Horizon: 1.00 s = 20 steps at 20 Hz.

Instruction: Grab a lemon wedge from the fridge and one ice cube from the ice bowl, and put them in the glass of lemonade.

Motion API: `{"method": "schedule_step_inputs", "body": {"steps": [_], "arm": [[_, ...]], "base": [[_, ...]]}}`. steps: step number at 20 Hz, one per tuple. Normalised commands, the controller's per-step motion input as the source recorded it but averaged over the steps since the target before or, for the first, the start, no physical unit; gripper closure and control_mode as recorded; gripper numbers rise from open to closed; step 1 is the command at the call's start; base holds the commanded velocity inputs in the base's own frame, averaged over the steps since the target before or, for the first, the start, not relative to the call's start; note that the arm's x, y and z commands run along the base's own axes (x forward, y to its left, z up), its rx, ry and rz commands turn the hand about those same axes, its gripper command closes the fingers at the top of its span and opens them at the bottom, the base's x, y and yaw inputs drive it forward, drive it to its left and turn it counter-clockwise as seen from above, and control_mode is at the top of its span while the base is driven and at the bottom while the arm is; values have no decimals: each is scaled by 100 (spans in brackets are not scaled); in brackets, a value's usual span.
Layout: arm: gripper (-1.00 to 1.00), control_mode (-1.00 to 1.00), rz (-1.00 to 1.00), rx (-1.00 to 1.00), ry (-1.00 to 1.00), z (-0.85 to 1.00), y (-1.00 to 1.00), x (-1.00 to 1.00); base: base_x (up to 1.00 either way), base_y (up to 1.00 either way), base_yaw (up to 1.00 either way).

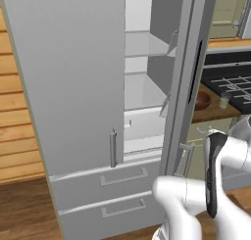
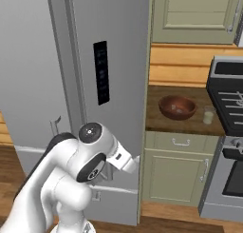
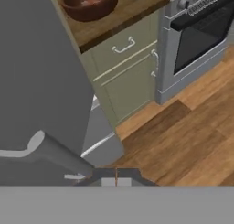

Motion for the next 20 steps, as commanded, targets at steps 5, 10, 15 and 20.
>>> {"method": "schedule_step_inputs", "body": {"steps": [5, 10, 15, 20], "arm": [[100, -100, -3, -1, -48, 86, 25, -100], [100, -100, 4, -9, -41, 83, 87, -84], [100, -100, 2, -21, -14, 66, 100, -19], [100, -100, -1, -22, 0, 19, 100, 17]], "base": [[0, 0, 0], [0, 0, 0], [0, 0, 0], [0, 0, 0]]}}
